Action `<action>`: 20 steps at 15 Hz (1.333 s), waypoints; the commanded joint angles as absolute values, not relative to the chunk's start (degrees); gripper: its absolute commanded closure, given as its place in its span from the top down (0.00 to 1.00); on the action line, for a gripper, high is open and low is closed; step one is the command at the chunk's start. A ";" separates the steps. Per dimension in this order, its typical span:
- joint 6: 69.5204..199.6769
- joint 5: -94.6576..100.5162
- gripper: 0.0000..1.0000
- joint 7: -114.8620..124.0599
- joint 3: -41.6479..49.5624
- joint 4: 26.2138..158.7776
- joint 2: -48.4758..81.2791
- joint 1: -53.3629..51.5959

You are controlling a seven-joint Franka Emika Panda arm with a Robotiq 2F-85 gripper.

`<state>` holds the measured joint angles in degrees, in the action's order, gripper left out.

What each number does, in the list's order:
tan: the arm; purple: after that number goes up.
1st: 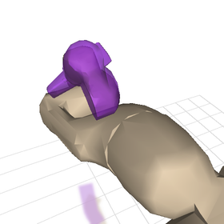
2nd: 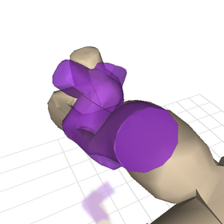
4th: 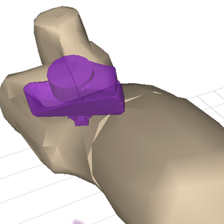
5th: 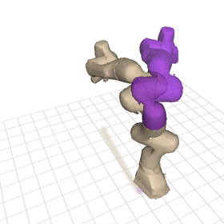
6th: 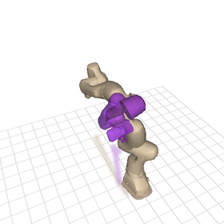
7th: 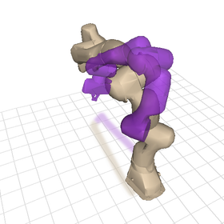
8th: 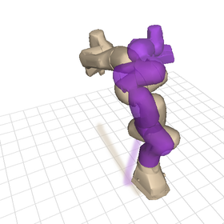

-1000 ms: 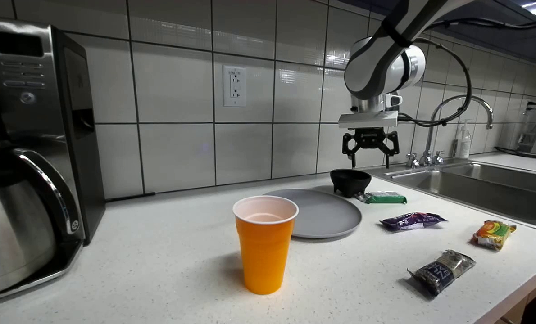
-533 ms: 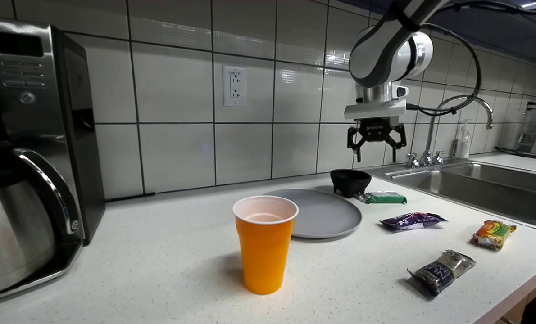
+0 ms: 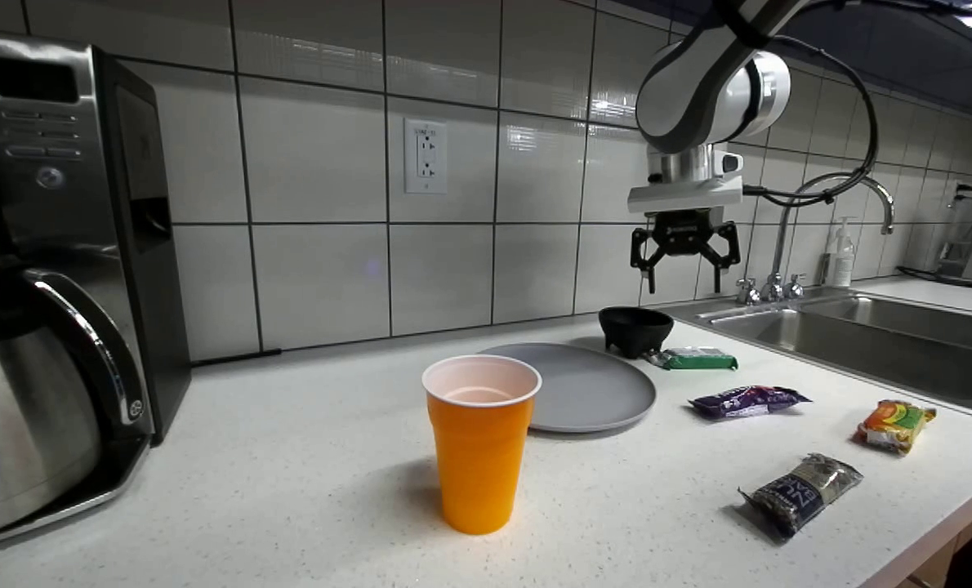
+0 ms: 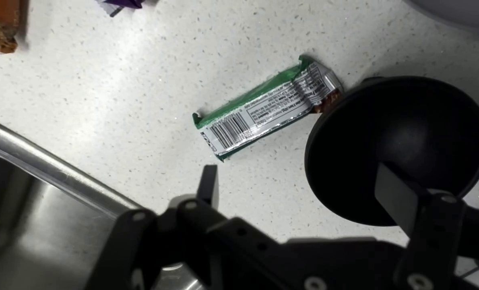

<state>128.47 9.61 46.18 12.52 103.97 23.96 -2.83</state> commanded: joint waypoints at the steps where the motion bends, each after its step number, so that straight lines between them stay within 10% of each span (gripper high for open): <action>1: 128.29 9.94 1.00 46.33 11.83 103.86 23.92 -2.18; 20: 134.96 4.97 1.00 72.33 13.33 105.14 25.20 -1.89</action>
<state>132.80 6.73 66.87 12.96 104.21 26.01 -2.74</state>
